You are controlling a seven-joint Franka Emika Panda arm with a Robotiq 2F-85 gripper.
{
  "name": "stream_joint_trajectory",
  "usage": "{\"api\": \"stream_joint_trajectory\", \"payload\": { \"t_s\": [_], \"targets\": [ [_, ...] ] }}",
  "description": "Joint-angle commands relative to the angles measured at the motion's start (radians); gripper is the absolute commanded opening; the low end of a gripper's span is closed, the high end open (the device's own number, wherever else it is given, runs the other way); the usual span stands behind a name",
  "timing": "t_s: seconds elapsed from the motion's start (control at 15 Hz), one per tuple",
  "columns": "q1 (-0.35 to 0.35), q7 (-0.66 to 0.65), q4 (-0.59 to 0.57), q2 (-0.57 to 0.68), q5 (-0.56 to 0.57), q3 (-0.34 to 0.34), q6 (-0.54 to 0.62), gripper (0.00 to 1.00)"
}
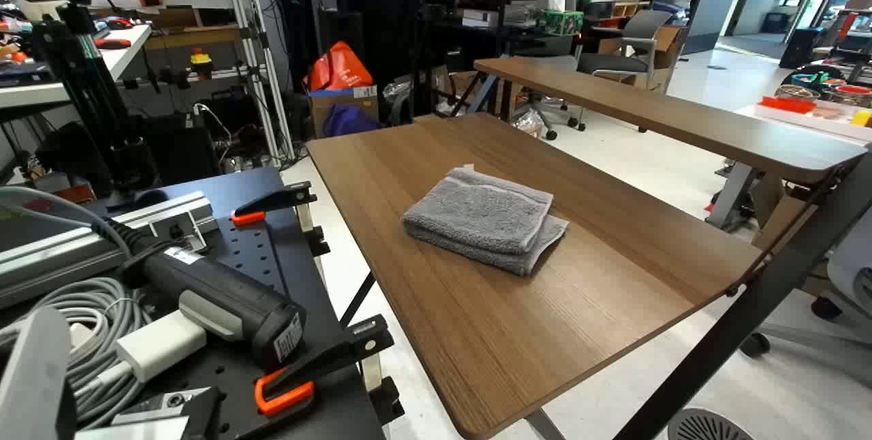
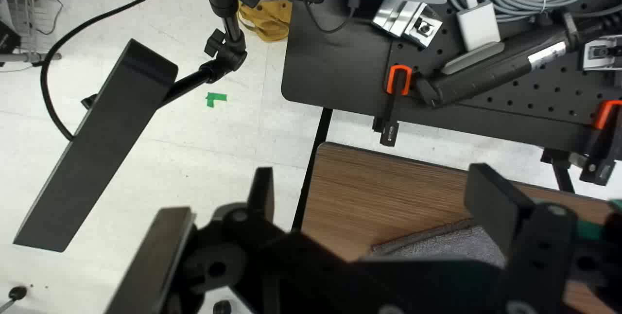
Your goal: Slide the grey towel to the left
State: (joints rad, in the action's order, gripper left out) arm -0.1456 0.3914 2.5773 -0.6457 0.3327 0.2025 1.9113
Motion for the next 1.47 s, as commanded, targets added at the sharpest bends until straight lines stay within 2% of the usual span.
{"api": "stream_joint_trajectory", "payload": {
  "t_s": [0.0,0.33,0.67,1.07,1.27,1.4],
  "targets": [
    [0.008,-0.004,-0.002,-0.001,0.003,0.006,-0.003,1.00],
    [0.034,-0.084,-0.027,0.096,-0.008,-0.030,0.073,1.00],
    [0.067,-0.186,-0.042,0.242,-0.020,-0.079,0.246,1.00],
    [0.108,-0.275,-0.083,0.519,-0.061,-0.133,0.530,1.00],
    [0.132,-0.249,-0.135,0.681,-0.130,-0.153,0.658,1.00],
    [0.145,-0.215,-0.189,0.790,-0.186,-0.174,0.692,1.00]
  ]
}}
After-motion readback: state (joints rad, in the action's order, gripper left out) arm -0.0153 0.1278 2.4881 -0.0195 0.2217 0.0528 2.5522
